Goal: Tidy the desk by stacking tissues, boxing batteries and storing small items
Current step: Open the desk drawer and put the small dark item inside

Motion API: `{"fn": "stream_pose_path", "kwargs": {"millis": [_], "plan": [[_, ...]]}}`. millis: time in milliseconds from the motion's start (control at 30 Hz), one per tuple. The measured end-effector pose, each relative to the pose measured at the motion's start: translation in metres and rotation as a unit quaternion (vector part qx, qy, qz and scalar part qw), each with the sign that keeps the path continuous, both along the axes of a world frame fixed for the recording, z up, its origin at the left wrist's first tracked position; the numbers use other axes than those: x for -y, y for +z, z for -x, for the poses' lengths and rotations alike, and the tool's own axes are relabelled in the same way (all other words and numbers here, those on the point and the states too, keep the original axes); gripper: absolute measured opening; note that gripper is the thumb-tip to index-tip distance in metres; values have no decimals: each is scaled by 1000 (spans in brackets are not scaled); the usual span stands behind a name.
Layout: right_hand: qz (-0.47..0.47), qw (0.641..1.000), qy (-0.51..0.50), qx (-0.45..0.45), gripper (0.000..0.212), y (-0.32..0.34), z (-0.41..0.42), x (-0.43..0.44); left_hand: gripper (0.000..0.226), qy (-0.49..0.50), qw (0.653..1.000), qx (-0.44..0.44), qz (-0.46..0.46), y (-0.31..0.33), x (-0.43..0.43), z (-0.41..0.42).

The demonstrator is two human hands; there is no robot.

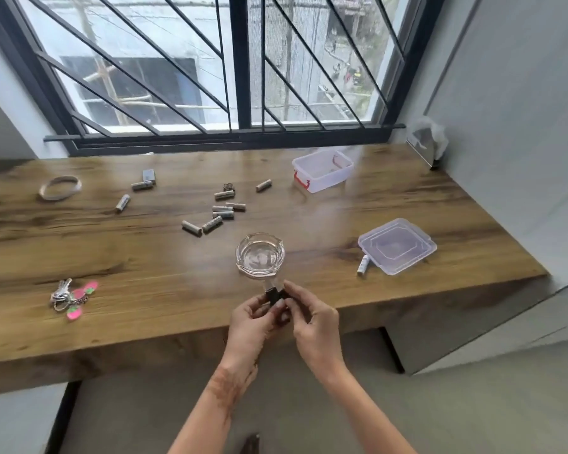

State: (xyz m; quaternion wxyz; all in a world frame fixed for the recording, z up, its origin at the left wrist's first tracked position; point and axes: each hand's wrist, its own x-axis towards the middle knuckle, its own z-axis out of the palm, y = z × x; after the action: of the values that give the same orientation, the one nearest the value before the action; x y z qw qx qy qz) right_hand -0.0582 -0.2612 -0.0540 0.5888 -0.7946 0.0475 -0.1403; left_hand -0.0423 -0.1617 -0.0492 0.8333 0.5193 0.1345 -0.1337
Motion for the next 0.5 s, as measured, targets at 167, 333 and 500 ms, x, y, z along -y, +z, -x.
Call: {"fn": "stream_pose_path", "kwargs": {"millis": [167, 333, 500], "plan": [[-44, 999, 8, -23, 28, -4, 35, 18, 17, 3, 999, -27, 32, -6, 19, 35], [-100, 993, 25, -63, 31, -17, 65, 34, 16, 1, 998, -45, 37, -14, 33, 66], [-119, 985, 68, -109, 23, -27, 82, 47, 12, 41, 996, -77, 8, -23, 45, 83]]}}
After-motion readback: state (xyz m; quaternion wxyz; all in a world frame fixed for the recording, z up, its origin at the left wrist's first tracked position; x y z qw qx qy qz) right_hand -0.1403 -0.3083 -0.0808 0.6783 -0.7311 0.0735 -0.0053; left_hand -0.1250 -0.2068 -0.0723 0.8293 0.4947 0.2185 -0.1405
